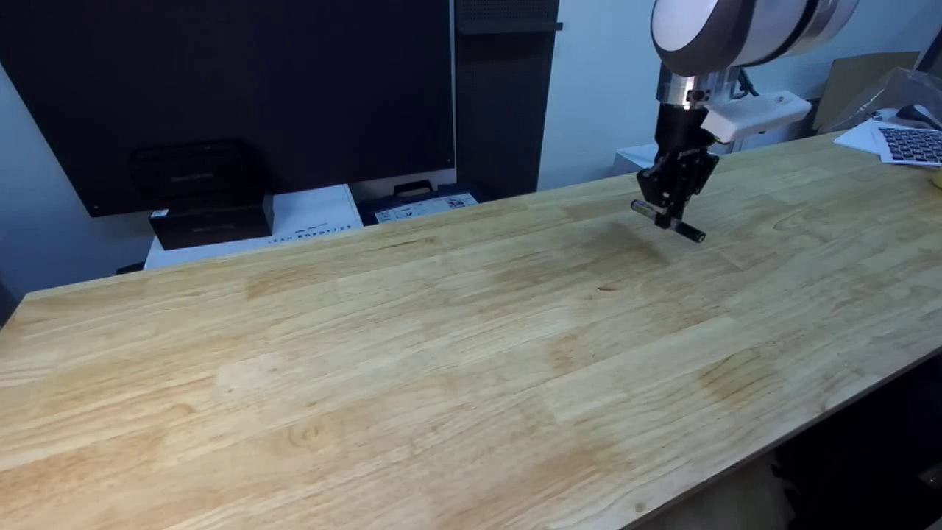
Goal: Move the marker slightly up on the table
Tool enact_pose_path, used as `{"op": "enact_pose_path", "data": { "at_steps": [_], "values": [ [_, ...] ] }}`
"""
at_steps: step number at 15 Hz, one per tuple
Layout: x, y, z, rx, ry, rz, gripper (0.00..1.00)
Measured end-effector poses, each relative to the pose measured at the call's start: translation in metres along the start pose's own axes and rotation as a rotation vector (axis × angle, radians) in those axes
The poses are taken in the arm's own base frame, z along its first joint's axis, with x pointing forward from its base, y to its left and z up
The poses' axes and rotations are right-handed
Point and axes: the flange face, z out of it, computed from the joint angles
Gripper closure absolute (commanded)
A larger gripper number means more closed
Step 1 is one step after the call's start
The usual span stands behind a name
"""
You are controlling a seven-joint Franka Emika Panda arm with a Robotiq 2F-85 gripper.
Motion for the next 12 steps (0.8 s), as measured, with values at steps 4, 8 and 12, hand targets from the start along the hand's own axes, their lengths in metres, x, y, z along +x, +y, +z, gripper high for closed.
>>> {"op": "enact_pose_path", "data": {
  "at_steps": [4, 8, 12],
  "values": [
    [0.031, -0.019, -0.009, -0.041, 0.174, 0.021, 0.95],
    [0.037, -0.038, 0.001, 0.047, 0.238, 0.101, 0.95],
    [0.037, -0.057, 0.009, 0.146, 0.228, 0.111, 0.95]
  ]
}}
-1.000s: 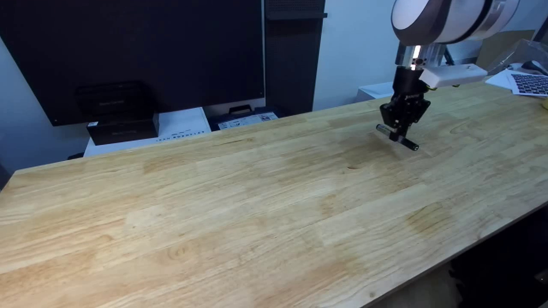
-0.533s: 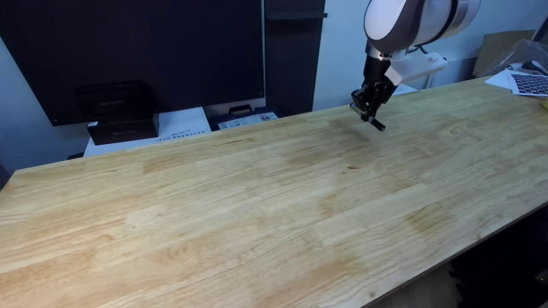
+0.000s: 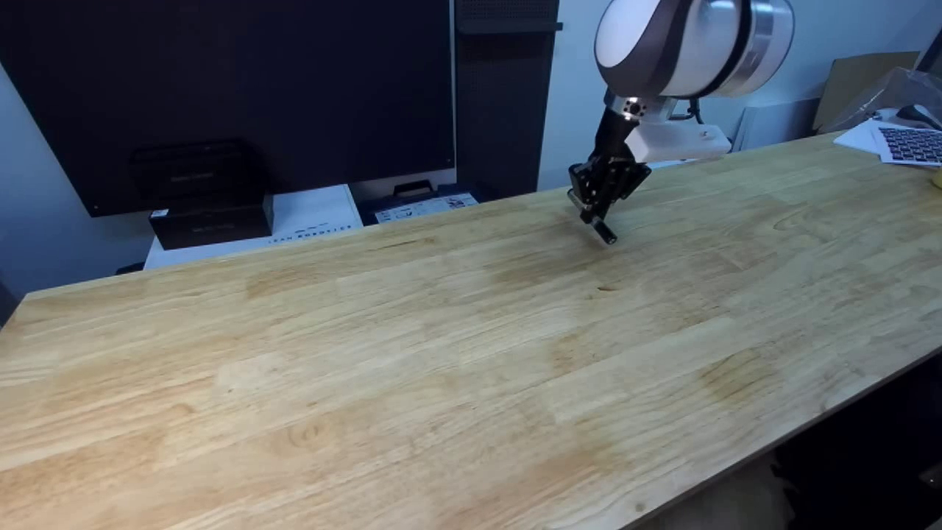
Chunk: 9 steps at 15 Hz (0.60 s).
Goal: Move the marker slightly up on the table
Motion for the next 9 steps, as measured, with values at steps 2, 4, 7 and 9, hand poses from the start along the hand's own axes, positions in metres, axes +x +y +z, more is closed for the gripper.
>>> {"op": "enact_pose_path", "data": {
  "at_steps": [2, 4, 7, 9],
  "values": [
    [-0.001, -0.005, 0.002, 0.034, -0.015, -0.001, 0.95],
    [-0.002, -0.005, 0.005, 0.069, -0.044, -0.002, 0.95],
    [-0.003, -0.001, 0.009, 0.116, -0.112, -0.004, 0.49],
    [-0.004, 0.004, 0.012, 0.138, -0.166, -0.007, 0.35]
  ]
}}
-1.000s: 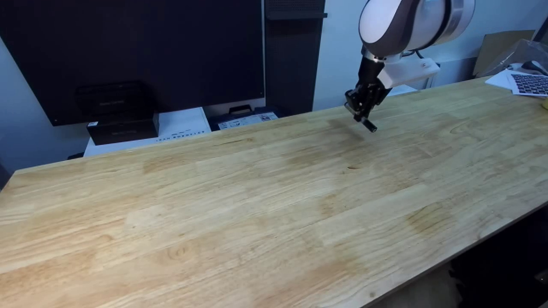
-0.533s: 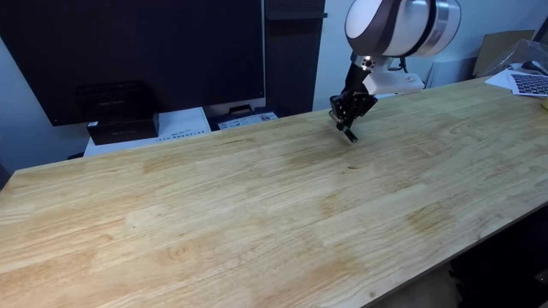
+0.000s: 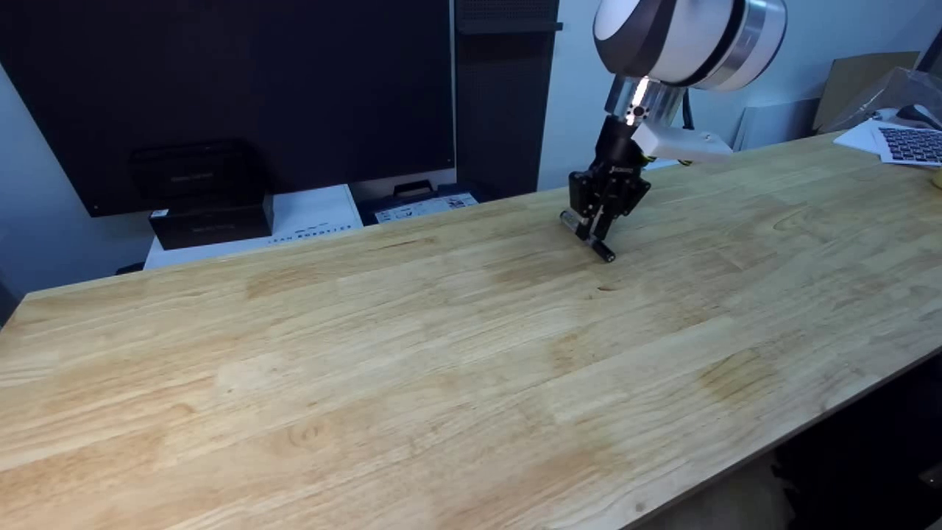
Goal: Move the marker slightly up on the table
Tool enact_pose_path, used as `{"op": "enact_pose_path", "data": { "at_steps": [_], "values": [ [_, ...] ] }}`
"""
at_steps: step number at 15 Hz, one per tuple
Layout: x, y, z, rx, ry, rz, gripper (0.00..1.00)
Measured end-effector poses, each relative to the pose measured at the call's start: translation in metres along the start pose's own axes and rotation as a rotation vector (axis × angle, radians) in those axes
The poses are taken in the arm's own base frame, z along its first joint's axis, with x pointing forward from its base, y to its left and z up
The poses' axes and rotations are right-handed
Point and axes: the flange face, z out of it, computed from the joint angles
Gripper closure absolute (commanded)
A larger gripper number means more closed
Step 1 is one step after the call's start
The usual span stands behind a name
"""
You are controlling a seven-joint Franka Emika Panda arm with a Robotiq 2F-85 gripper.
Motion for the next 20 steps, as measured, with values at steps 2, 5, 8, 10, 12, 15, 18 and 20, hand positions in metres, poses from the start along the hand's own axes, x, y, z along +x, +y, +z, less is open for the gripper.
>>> {"op": "enact_pose_path", "data": {
  "at_steps": [2, 5, 8, 10, 12, 15, 18, 20],
  "values": [
    [0.000, 0.003, 0.002, 0.014, -0.038, -0.001, 0.21],
    [0.001, 0.006, 0.001, 0.018, -0.065, 0.000, 0.02],
    [0.003, 0.004, -0.001, 0.007, -0.070, -0.009, 0.00],
    [0.006, 0.001, -0.003, -0.012, -0.068, -0.022, 0.00],
    [0.008, -0.003, -0.007, -0.044, -0.066, -0.040, 0.00],
    [0.009, -0.010, -0.014, -0.097, -0.078, -0.048, 0.00],
    [0.009, -0.012, -0.013, -0.100, -0.081, -0.055, 0.00],
    [0.008, -0.010, -0.012, -0.100, -0.083, -0.054, 0.00]
  ]
}}
